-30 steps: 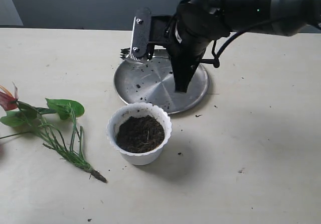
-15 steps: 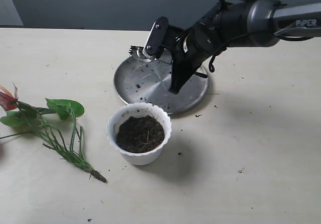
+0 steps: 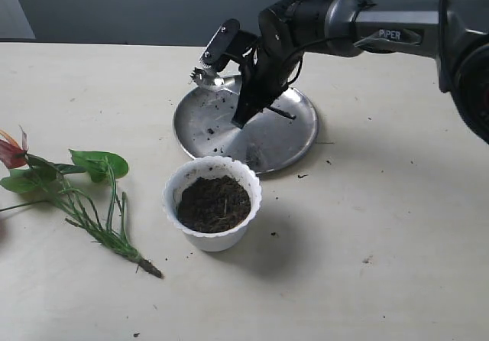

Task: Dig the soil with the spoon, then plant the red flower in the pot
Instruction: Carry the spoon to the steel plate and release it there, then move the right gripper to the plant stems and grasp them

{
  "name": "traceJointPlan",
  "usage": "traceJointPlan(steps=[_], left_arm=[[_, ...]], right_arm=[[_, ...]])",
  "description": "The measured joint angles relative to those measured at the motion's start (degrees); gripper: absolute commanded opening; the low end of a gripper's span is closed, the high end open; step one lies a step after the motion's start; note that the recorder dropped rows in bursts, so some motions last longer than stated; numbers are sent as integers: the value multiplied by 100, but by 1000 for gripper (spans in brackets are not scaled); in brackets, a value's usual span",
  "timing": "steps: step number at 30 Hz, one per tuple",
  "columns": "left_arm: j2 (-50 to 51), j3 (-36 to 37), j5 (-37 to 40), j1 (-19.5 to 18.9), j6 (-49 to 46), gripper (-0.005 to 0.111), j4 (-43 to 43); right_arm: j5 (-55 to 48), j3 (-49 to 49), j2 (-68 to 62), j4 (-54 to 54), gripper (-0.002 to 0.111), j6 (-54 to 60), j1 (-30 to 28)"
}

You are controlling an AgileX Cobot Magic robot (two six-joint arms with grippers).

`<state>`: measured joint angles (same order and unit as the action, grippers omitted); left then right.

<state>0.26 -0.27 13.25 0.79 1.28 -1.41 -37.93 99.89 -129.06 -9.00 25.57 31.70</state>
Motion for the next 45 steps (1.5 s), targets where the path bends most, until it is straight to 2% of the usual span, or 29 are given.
traceJointPlan(steps=[4, 10, 20, 26, 33, 36, 40, 43, 45], left_arm=[[0, 0, 0, 0, 0, 1, 0], [0, 0, 0, 0, 0, 1, 0], [0, 0, 0, 0, 0, 1, 0], [0, 0, 0, 0, 0, 1, 0], [0, 0, 0, 0, 0, 1, 0], [0, 0, 0, 0, 0, 1, 0], [0, 0, 0, 0, 0, 1, 0], [0, 0, 0, 0, 0, 1, 0], [0, 0, 0, 0, 0, 1, 0]], right_arm=[[-883, 687, -376, 1, -1, 0, 0], [-1585, 1215, -750, 14, -1, 0, 0], [-1675, 1264, -800, 14, 0, -4, 0], [-1675, 1264, -800, 14, 18, -4, 0], [-1675, 1264, -800, 14, 17, -41, 0], [-1675, 1264, -730, 31, 17, -513, 0], [-1662, 1264, -130, 900, 20, -735, 0], [-2021, 1285, 343, 2986, 44, 326, -4], [-2492, 1285, 409, 4220, 46, 944, 82]])
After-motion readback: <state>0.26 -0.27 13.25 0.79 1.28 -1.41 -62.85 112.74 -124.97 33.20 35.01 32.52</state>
